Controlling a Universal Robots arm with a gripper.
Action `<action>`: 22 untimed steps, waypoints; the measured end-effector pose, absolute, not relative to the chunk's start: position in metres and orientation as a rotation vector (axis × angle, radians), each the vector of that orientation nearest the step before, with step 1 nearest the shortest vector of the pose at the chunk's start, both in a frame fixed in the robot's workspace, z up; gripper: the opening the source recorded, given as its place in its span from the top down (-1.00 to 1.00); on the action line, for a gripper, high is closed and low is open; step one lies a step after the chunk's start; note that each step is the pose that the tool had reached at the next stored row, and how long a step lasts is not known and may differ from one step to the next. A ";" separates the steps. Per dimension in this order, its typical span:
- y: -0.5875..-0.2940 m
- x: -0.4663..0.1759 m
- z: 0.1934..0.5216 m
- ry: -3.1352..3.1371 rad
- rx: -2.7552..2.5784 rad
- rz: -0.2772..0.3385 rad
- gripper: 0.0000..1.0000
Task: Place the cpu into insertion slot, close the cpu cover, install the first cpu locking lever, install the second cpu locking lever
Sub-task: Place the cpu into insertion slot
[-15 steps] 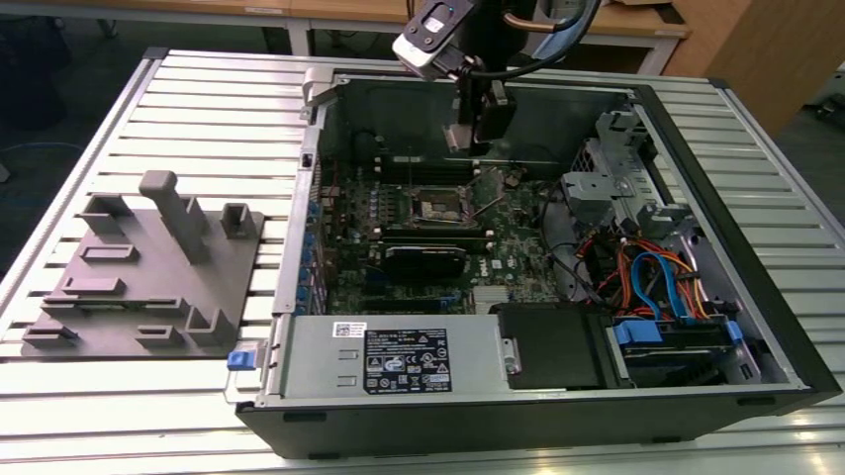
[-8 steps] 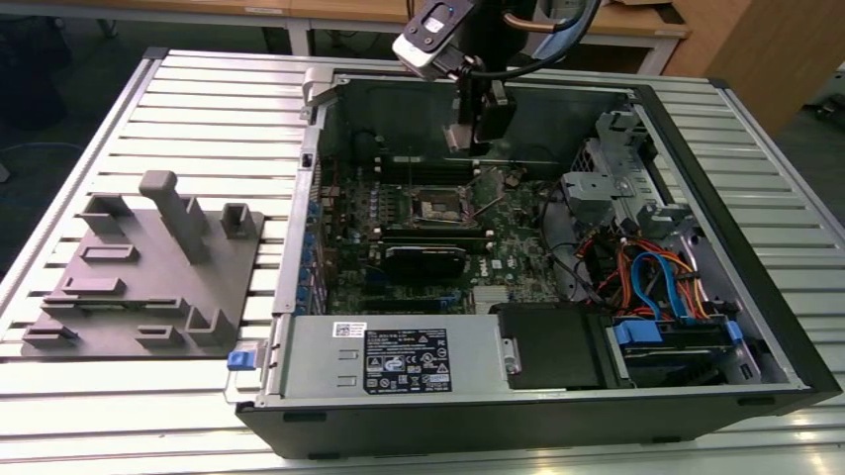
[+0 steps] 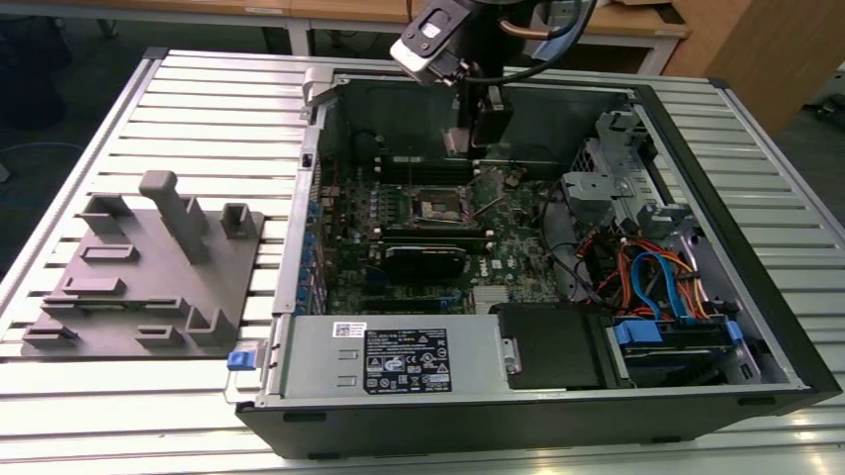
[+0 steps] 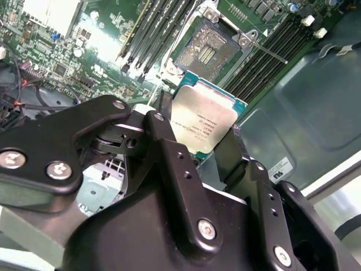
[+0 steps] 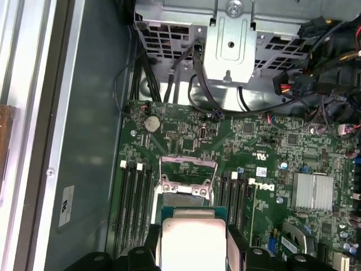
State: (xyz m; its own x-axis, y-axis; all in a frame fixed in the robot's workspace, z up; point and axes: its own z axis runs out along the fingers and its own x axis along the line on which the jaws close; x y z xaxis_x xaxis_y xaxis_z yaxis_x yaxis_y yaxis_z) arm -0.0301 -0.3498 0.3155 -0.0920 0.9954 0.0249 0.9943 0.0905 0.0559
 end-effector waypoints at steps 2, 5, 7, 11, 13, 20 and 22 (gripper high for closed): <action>-0.349 -0.031 0.312 2.304 2.107 0.089 -0.08; -0.348 -0.033 0.308 2.285 2.125 0.085 -0.08; -0.348 -0.033 0.306 2.267 2.143 0.083 -0.08; -0.347 -0.036 0.299 2.254 2.156 0.082 -0.08; -0.347 -0.037 0.295 2.253 2.156 0.082 -0.08; -0.347 -0.038 0.283 2.249 2.160 0.082 -0.08; -0.347 -0.038 0.279 2.247 2.162 0.082 -0.08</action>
